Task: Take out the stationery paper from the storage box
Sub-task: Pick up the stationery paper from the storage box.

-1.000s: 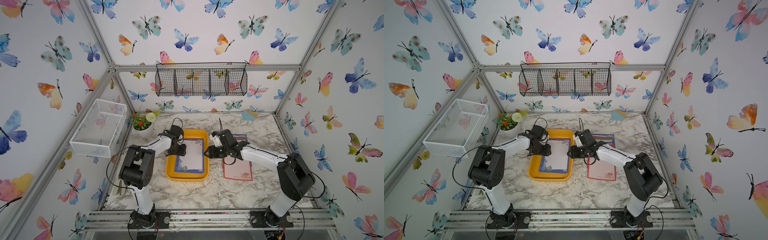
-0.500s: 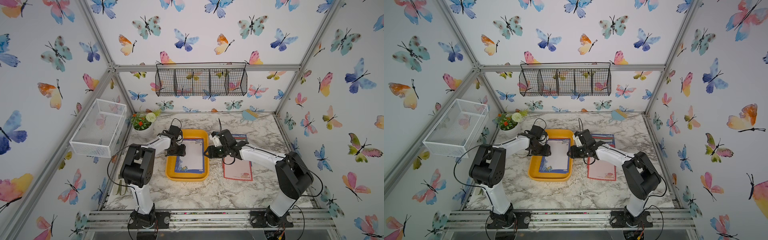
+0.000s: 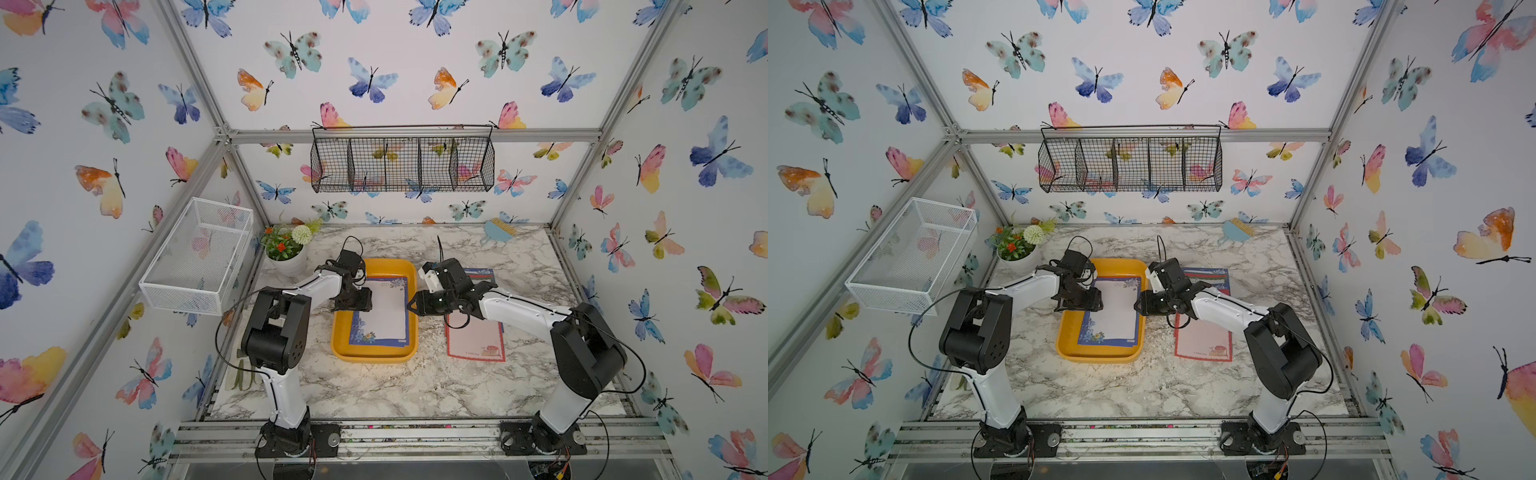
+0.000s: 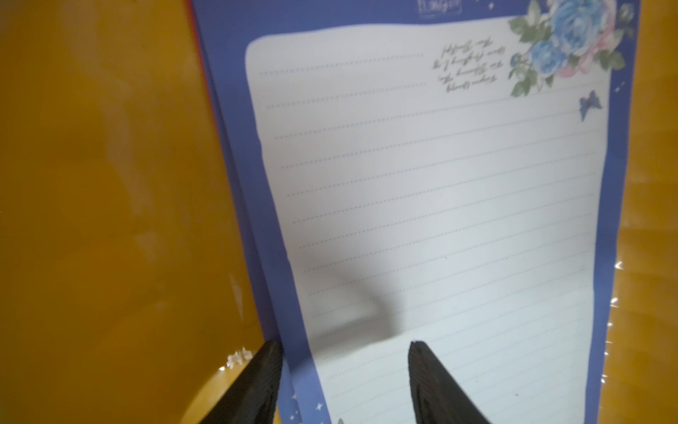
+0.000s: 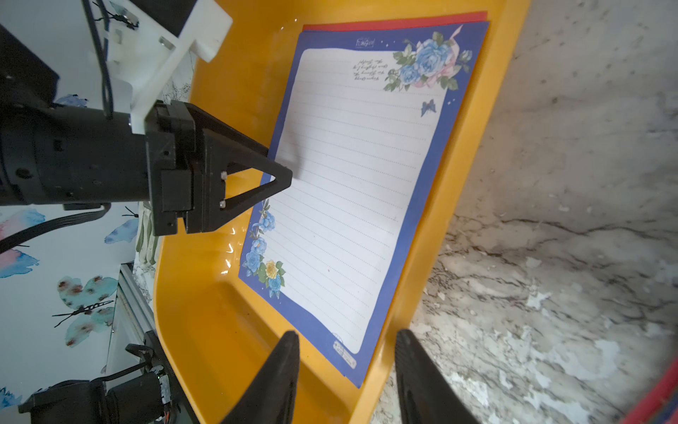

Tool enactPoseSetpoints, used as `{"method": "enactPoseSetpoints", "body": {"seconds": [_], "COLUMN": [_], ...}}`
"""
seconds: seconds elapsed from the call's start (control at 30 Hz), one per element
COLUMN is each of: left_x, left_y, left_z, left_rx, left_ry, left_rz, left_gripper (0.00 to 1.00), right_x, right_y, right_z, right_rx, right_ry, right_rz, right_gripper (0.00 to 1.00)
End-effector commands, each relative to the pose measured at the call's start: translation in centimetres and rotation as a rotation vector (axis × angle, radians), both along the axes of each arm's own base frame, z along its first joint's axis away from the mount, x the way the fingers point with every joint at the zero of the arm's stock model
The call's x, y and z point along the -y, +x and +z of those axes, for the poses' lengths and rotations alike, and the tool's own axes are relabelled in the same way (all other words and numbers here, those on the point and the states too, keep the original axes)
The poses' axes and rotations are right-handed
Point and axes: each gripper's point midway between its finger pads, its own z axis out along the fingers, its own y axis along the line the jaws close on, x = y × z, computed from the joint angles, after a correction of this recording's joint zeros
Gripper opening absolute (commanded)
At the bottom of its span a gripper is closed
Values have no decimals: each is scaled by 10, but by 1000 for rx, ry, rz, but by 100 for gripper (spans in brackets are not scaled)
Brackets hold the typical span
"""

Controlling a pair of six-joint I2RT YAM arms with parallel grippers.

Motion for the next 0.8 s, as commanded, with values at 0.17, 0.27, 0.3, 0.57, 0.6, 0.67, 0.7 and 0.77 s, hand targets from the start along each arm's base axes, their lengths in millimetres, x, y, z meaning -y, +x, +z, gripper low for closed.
{"method": "enactPoseSetpoints", "body": {"seconds": [0.17, 0.27, 0.3, 0.57, 0.6, 0.67, 0.7, 0.77], "left_x": [1, 2, 2, 3, 2, 1, 1, 0], "left_y": [1, 2, 2, 3, 3, 3, 3, 4], "left_z": [-2, 0, 0, 0, 0, 0, 0, 0], "left_rx": [-20, -17, -18, -22, -22, -23, -23, -23], "left_ry": [-11, -20, -27, -48, -49, -49, -49, -50], "left_rz": [0, 1, 2, 6, 7, 11, 13, 16], "left_gripper": [51, 50, 50, 47, 47, 46, 46, 46], "right_x": [-1, -1, -2, 1, 2, 5, 7, 10], "right_y": [4, 4, 4, 6, 6, 8, 10, 11], "right_z": [-10, -14, -15, -18, -17, -13, -12, -8], "right_rx": [0, -5, -7, -8, -2, 13, 19, 36], "right_ry": [-17, -15, -14, -20, -22, -32, -39, -49], "right_rz": [-13, -19, -18, -46, -50, -66, -73, -84], "right_gripper": [43, 41, 40, 34, 34, 34, 34, 34]}}
